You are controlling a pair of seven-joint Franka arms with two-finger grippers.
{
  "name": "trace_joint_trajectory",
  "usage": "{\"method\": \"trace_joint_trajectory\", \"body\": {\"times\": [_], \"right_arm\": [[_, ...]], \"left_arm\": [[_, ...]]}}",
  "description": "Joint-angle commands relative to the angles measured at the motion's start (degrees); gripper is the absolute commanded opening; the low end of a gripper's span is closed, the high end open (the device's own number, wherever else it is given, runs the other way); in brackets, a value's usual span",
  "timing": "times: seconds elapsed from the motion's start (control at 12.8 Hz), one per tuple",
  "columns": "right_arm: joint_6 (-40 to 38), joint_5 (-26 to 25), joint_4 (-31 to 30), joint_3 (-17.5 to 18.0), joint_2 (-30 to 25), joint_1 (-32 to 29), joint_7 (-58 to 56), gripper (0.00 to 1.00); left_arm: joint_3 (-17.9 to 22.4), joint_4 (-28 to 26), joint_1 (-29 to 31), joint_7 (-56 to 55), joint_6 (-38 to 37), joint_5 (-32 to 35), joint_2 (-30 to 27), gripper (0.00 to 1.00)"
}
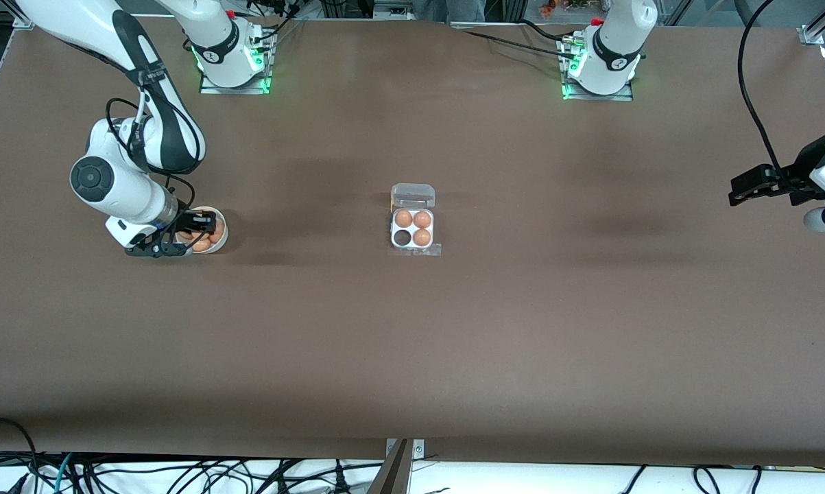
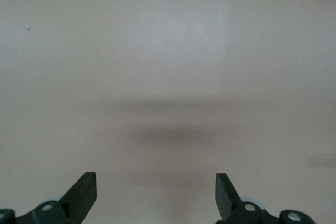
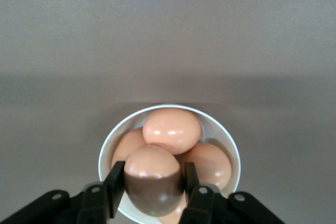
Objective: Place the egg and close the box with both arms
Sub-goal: 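Lower the right gripper and grasp one brown egg in the bowl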
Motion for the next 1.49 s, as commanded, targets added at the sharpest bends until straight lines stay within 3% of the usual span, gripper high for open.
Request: {"method": "trace_joint_trajectory", "body": {"times": [0.0, 0.63, 1.41], "right_arm": [[0.3, 0.4, -0.5, 0.2, 0.1, 0.1, -0.4, 0.47], [-1.1, 0.2, 0.6, 0.4, 0.0, 0.4, -0.9, 0.26], [-15.6, 0.2, 12.1, 1.1, 0.1, 2.2, -0.9, 0.25]], "left_arm": [[0.1, 0.8, -0.1, -0.3, -0.4, -1.1, 0.0, 1.0], [0.0, 0.8, -0.7, -0.2, -0.5, -1.1, 0.0, 1.0], [0.0, 0.8, -0.6, -0.3, -0.5, -1.1, 0.0, 1.0]]}}
